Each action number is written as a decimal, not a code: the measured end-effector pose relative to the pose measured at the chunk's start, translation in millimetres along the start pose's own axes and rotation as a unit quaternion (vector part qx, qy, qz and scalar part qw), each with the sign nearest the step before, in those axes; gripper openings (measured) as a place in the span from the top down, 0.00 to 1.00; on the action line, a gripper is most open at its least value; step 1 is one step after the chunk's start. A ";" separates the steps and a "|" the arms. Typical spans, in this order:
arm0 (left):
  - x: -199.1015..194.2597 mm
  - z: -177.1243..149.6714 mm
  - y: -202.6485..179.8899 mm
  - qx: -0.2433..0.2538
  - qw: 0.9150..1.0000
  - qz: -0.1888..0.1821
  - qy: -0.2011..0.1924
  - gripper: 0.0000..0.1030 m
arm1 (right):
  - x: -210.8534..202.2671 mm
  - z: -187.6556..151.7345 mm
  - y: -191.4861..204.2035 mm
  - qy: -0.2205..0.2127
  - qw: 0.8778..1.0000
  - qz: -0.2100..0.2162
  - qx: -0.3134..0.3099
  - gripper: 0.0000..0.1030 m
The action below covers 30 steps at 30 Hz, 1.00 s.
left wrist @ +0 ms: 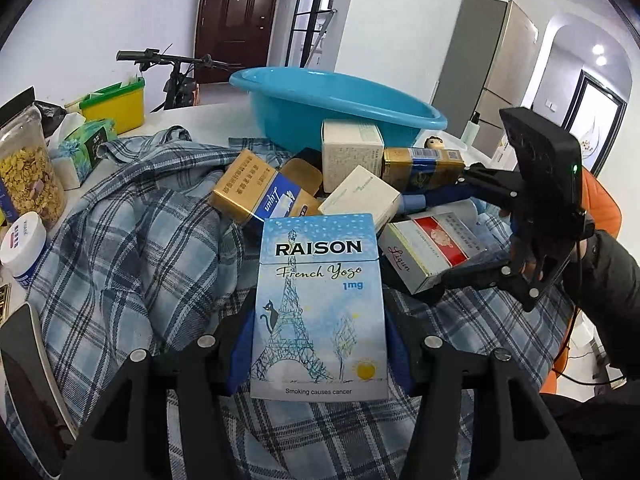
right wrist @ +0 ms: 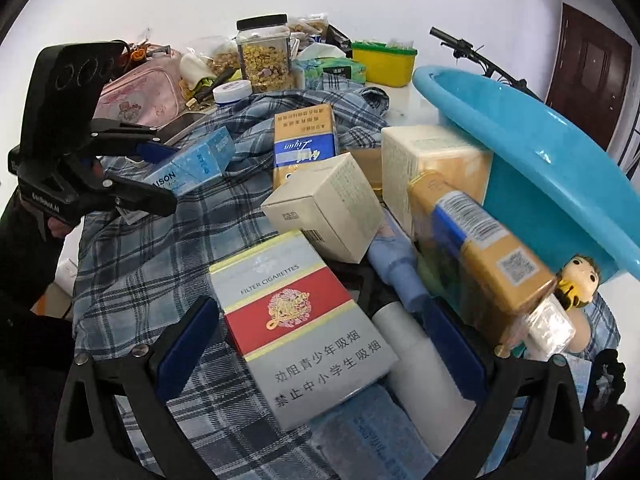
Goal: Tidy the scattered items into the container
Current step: 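Lift both packs and carry them over the blue basin with both tools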
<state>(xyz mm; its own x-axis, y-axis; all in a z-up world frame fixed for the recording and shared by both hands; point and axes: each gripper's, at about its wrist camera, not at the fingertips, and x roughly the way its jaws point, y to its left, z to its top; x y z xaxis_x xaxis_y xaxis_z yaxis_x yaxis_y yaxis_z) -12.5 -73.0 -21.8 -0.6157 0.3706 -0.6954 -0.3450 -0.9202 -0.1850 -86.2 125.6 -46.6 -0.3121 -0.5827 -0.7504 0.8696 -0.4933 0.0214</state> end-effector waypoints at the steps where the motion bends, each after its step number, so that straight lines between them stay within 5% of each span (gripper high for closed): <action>1: -0.3 0.1 -0.9 0.000 1.000 -0.002 -0.001 0.43 | -0.6 -0.8 -0.7 -0.004 1.000 0.005 0.001 0.09; 3: 0.1 0.9 -3.0 0.002 1.000 -0.003 -0.001 0.43 | -1.0 -2.2 -0.4 -0.006 1.000 0.016 0.006 0.22; 8: 1.4 1.8 -6.2 0.001 1.000 -0.006 -0.002 0.43 | 1.5 -4.2 12.8 0.002 1.000 -0.001 -0.031 0.31; 12: 2.8 3.4 -8.6 0.001 1.000 -0.007 -0.002 0.43 | 0.8 -5.8 13.5 0.003 1.000 0.001 -0.028 0.48; 30: -10.2 21.6 -26.4 0.014 0.999 0.014 -0.027 0.43 | -62.1 -2.4 30.8 -0.071 0.997 -0.011 0.023 0.48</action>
<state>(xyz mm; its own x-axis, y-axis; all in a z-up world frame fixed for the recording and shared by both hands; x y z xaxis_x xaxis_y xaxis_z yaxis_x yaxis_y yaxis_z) -12.4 -49.8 5.2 -0.6619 0.3520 -0.6618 -0.3471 -0.9264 -0.1456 -39.1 148.1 -0.9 -0.3844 -0.6562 -0.6494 0.8449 -0.5334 0.0389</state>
